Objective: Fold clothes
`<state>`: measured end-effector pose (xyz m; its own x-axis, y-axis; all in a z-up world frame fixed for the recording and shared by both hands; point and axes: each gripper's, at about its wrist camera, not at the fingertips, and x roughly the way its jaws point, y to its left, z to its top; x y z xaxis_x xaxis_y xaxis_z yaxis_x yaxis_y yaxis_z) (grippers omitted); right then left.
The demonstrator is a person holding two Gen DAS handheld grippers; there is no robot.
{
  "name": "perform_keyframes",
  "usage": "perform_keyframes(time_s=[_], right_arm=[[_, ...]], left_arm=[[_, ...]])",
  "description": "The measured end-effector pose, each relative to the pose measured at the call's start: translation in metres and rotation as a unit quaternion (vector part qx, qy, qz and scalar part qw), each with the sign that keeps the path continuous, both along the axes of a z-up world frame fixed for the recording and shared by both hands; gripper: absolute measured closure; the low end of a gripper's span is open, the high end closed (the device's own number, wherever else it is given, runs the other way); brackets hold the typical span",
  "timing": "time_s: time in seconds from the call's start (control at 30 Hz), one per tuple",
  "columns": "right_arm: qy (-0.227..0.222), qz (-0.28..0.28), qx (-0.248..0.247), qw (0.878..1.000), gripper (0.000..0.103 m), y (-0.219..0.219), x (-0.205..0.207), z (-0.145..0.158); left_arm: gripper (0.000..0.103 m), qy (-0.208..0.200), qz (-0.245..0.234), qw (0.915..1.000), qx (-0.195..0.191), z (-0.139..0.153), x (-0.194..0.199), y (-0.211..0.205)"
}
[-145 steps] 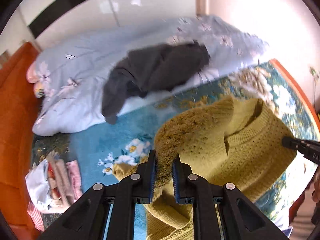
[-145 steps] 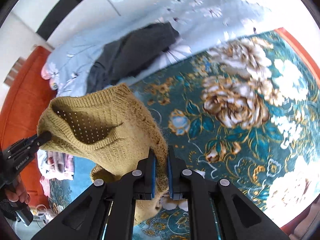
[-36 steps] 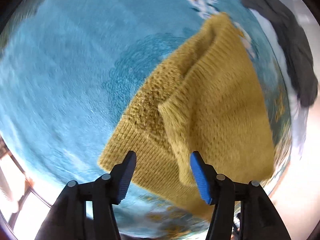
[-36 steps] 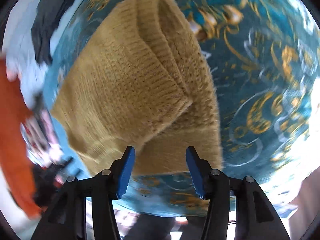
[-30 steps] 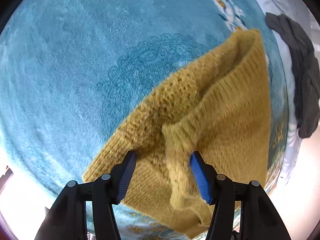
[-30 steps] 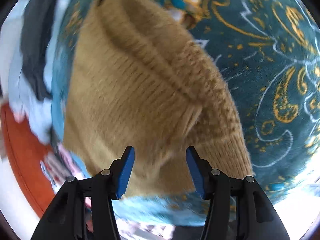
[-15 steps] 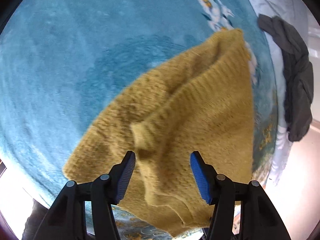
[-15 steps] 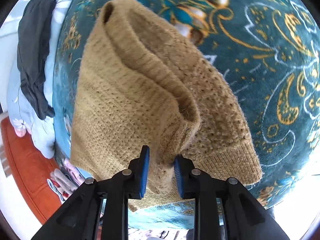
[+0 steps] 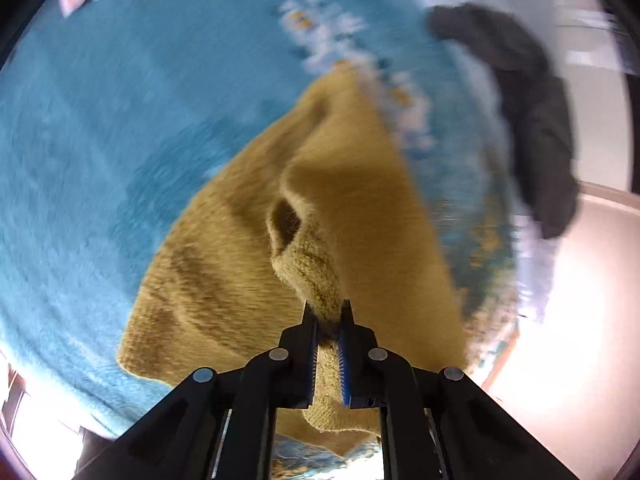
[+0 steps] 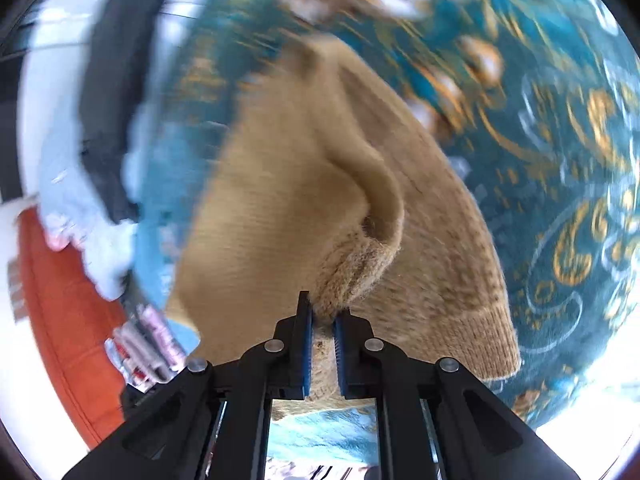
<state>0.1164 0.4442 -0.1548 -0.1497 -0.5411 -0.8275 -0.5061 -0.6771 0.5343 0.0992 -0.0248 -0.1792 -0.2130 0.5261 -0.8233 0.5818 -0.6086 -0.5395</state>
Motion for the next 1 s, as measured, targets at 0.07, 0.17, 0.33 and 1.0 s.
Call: perform_keyframes(time_s=[0.07,0.17,0.33,1.0], right_arm=[[0.035,0.014,0.002,0.999,0.093,0.002,-0.002,0.019],[0.012,0.023,0.014,1.000,0.093,0.007,0.017,0.009],[-0.074,0.029,0.040,0.996,0.093,0.014,0.060,-0.036],[-0.077,0.037,0.086,0.993,0.052,0.052,0.069,-0.037]], left_arm=[[0.094,0.034,-0.029,0.9989,-0.012,0.017,0.009,-0.002],[0.094,0.019,-0.079,0.9952,-0.055,0.012,0.011,0.006],[0.094,-0.119,-0.049,0.9897,-0.061,-0.079,0.048,-0.007],[0.053,-0.131,-0.124,0.9688,-0.170,-0.037,0.014,0.043]])
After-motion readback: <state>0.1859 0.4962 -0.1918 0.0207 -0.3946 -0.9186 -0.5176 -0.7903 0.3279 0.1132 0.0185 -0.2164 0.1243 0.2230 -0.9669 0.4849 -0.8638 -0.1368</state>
